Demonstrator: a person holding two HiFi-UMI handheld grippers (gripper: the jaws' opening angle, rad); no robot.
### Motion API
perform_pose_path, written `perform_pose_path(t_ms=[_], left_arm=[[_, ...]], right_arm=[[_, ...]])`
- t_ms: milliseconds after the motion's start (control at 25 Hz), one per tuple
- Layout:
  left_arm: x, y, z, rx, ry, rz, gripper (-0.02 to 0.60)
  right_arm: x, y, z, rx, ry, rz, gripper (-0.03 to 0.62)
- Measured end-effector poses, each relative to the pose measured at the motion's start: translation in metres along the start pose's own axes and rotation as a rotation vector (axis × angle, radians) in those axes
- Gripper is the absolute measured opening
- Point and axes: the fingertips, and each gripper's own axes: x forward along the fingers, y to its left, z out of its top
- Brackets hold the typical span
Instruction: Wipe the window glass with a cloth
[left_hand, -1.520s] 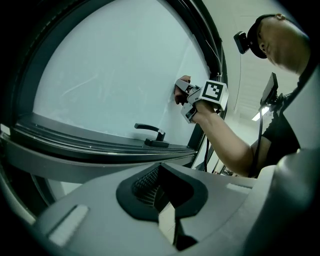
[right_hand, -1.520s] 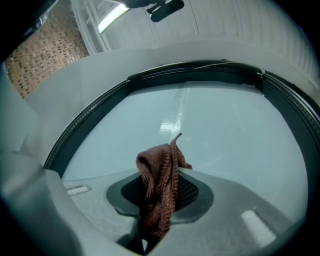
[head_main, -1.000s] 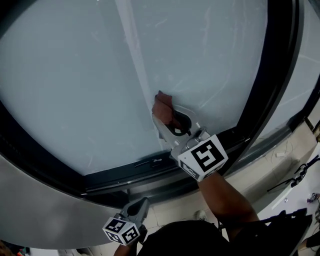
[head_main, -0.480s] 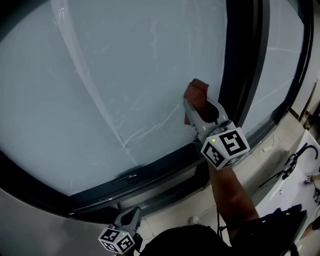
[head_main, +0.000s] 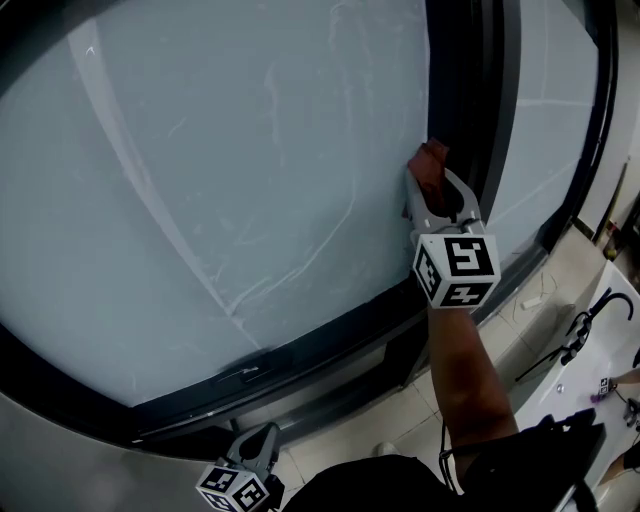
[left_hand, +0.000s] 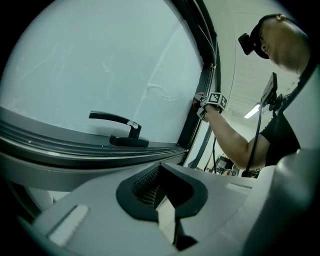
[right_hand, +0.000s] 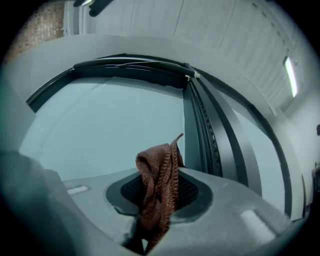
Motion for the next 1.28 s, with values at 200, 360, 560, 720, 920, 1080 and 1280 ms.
perform_pose_path(t_ms=[200,360,560,720,920,1080,1280], left_arm=[[0.002,-0.001,0.000,-0.005,-0.002,0.011,0.017],[0.002,0.001,0.000,-0.009,-0.005,0.017,0.017],[0.000,0.004,0.000,-0.014,-0.004,0.022,0.017],[0.000,0.005,-0.001,-0.018,0.008,0.020,0.017],[0.001,0.001,-0.003,-0.019,0.028,0.003,0.017],[-0.004,0.005,-0.006,-0.017,0.024,-0.013,0.017],[-0.013,0.011,-0.006,-0.021,0.020,-0.012,0.017]], right_arm=[[0.012,-0.003,-0.001,-0.092,0.030,-0.034,0.081],[0.022,-0.001,-0.006,-0.082,0.047,-0.026,0.081],[0.023,0.003,-0.007,0.005,0.034,-0.012,0.081],[0.020,0.018,-0.004,0.021,0.023,0.017,0.081],[0.015,0.048,0.005,0.032,0.006,0.061,0.081],[0.012,0.073,0.014,0.034,-0.006,0.099,0.081],[0.007,0.107,0.027,0.033,-0.023,0.147,0.081]])
